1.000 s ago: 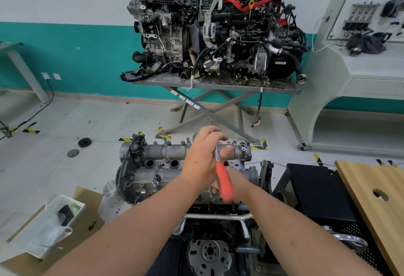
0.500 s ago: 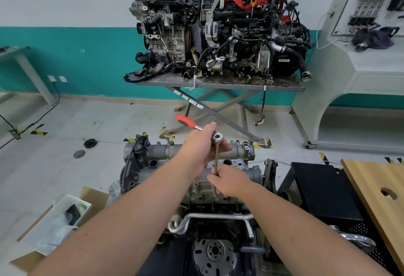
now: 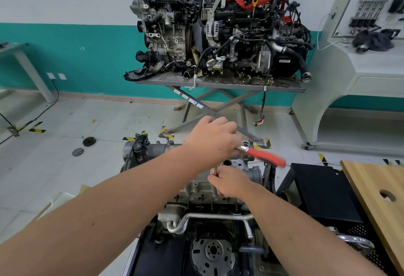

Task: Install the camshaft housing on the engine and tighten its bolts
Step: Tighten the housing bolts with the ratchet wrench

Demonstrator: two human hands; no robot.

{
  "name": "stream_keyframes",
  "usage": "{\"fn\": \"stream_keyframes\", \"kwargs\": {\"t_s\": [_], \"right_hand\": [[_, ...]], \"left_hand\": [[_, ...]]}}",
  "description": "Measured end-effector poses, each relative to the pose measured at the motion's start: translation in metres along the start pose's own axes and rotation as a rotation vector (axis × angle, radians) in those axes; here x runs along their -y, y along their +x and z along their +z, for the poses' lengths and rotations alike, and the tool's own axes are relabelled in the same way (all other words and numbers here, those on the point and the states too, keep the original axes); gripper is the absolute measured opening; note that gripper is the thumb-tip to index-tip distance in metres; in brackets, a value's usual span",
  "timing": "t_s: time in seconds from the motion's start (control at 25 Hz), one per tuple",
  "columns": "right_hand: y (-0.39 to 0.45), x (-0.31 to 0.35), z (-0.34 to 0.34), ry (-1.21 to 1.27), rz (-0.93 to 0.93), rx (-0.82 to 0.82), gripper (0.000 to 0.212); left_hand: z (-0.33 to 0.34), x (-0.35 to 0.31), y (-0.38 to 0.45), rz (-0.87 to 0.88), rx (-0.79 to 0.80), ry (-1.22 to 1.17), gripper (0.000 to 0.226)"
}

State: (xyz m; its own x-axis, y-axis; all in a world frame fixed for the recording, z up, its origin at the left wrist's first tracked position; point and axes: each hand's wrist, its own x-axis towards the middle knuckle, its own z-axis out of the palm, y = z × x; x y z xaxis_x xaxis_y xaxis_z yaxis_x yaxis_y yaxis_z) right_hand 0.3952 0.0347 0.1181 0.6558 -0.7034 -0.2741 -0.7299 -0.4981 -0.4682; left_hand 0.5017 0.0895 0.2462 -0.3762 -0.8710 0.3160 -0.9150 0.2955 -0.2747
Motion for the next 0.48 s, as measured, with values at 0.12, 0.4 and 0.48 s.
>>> {"fn": "stream_keyframes", "kwargs": {"t_s": [0.12,0.4,0.48], "right_hand": [[0.000,0.000,0.001,0.028,-0.023,-0.028,0.029],[-0.001,0.002,0.001,-0.020,-0.020,0.046,0.042],[0.002,-0.001,0.003,-0.049,-0.025,0.060,0.036]], "left_hand": [[0.027,0.001,-0.024,-0.048,-0.455,-0.159,0.040],[0.046,-0.042,-0.022,-0.704,-0.579,-1.438,0.027],[0.044,-0.047,-0.014,-0.839,-0.638,-1.642,0.029]]}}
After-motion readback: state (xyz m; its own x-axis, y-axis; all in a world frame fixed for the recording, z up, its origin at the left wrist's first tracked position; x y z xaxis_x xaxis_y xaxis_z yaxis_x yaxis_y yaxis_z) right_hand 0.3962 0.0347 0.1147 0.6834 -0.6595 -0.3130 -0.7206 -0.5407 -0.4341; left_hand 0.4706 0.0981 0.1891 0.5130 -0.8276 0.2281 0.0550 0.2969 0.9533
